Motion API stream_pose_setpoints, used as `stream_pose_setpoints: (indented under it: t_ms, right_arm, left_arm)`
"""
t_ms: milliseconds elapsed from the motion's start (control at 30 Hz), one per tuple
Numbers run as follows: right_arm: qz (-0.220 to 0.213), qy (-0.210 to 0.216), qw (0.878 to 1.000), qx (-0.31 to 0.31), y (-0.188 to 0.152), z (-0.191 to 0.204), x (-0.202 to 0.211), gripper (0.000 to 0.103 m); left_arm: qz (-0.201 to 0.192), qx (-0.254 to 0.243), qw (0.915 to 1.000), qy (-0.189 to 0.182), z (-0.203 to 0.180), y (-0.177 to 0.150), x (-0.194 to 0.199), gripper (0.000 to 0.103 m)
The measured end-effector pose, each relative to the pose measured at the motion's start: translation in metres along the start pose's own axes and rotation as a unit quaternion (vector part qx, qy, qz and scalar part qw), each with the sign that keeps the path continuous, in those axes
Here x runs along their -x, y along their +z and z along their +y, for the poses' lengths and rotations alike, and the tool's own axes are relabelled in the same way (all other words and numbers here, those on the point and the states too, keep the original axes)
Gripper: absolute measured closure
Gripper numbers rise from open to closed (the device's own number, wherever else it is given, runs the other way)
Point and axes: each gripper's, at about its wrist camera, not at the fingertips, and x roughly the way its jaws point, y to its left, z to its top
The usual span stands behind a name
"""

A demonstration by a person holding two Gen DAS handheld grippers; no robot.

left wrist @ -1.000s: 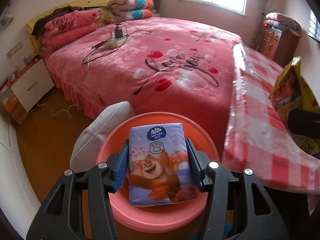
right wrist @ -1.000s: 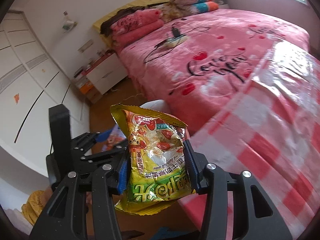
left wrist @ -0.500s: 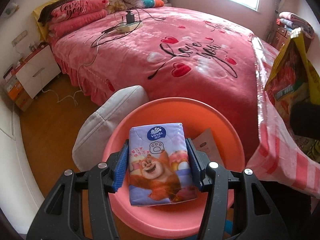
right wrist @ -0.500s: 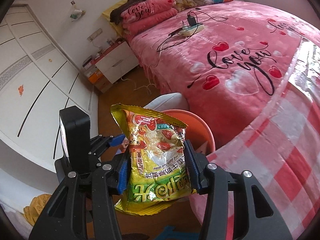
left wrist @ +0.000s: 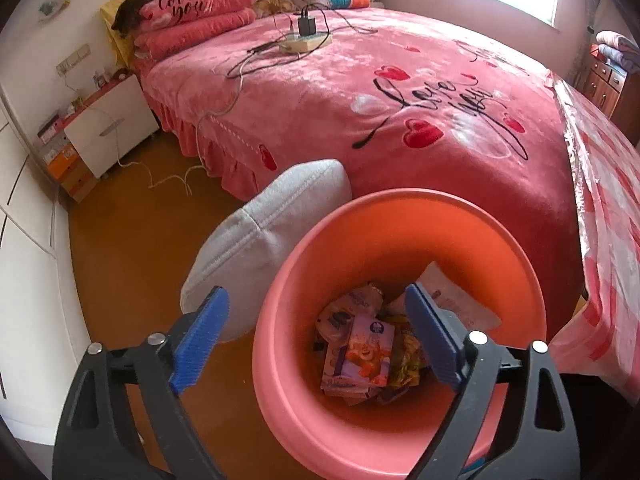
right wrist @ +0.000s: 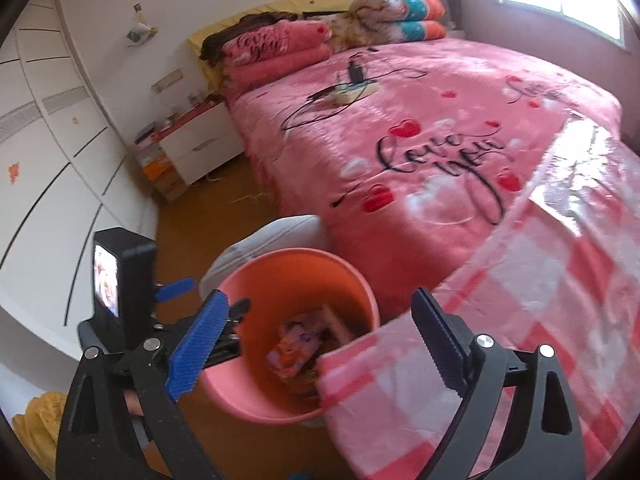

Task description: Collect trash

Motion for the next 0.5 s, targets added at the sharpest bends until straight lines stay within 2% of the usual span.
stream_pose_setpoints:
  t_ms: [267, 500]
  right_arm:
    - [-0.015, -0.077, 0.997, 0.003, -0.014, -0.022, 0.016, 0.011]
    - [-0.026, -0.118, 0.993, -0.001, -0.026, -0.039, 0.033, 0.011]
  left_arm:
    - [-0.05, -0.012, 0.9987, -0.006, -0.013, 0.007, 0.022, 0.007]
    - [-0.073, -0.016, 0.9967, -0.032, -0.032, 0.015, 0.038, 0.007]
